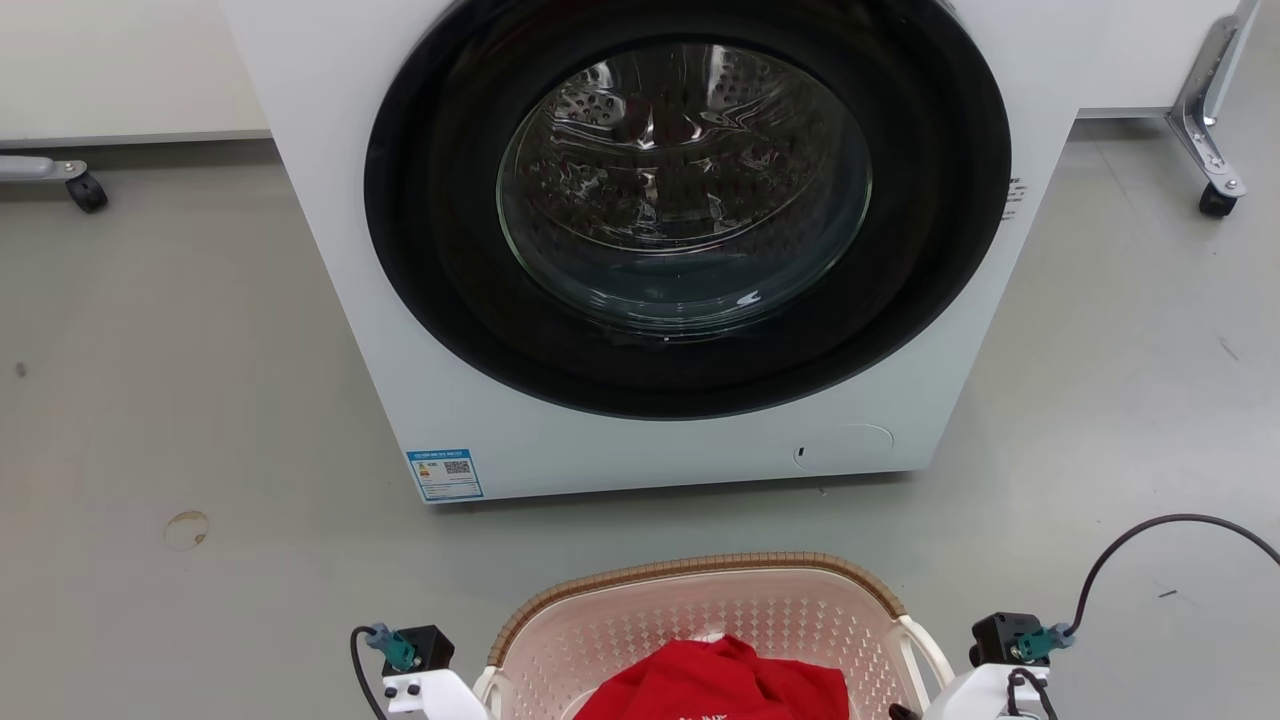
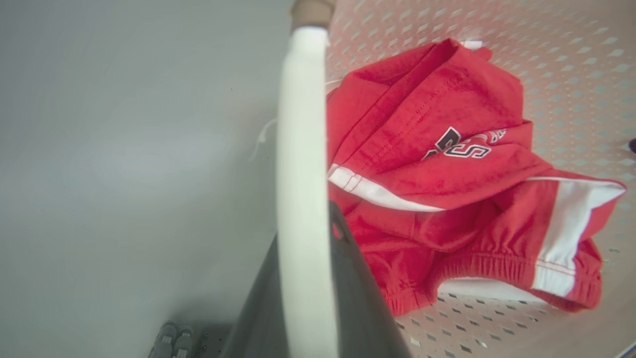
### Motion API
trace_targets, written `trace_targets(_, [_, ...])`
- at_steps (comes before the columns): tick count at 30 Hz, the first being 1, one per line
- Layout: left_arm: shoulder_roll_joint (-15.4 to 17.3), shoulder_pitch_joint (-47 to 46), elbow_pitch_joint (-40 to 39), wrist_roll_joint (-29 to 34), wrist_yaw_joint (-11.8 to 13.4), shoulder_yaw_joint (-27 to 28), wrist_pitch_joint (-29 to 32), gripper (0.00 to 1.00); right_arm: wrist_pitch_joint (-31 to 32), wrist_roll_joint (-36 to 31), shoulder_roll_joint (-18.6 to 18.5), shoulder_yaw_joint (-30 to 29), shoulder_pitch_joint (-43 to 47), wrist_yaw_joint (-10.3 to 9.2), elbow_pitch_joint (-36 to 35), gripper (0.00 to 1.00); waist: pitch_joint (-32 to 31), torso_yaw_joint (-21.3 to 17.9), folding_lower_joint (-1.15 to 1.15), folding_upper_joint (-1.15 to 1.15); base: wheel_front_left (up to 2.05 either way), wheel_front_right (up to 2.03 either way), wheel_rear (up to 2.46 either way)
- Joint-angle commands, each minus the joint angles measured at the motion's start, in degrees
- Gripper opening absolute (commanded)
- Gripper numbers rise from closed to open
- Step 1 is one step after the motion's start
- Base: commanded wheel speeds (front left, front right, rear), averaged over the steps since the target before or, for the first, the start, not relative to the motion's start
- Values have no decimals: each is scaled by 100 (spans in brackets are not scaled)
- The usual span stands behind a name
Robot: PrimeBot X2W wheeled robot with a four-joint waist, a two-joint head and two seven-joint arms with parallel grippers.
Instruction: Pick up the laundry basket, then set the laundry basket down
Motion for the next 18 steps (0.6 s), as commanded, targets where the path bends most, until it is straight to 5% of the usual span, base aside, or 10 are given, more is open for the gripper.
trace_targets(1, [929,-222,323,65,227,144,-58,0,-143,84,-780,-38,-163,-57,371,0,0,0,0,0,0,0,0])
trace_targets(18, [918,-257,323,41,236,116,-49,0,-162,111,-780,-20,-199,-57,377,0,60,14,0,0,0,0,0])
